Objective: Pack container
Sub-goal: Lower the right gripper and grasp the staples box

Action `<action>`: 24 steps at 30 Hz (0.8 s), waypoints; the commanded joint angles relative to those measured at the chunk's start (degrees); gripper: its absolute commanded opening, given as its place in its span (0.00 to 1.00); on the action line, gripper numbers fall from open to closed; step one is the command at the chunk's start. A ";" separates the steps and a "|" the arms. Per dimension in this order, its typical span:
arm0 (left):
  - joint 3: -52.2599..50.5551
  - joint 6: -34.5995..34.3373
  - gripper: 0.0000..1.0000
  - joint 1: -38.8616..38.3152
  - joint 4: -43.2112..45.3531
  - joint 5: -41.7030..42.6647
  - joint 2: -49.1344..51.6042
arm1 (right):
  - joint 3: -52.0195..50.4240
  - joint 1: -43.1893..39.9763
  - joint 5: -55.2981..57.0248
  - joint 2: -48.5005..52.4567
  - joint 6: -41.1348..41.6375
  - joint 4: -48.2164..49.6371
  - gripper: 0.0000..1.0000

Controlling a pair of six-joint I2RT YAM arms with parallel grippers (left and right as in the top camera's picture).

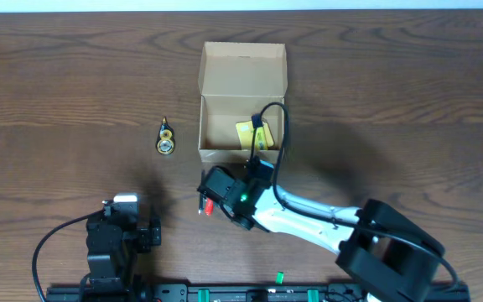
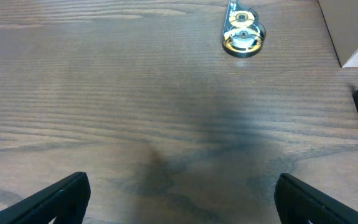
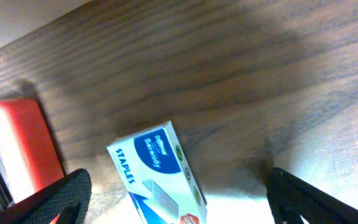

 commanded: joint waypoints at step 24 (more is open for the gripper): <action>-0.87 0.39 0.96 0.11 -0.37 -0.31 -0.37 | 0.63 0.22 -4.42 7.39 1.51 -4.00 0.51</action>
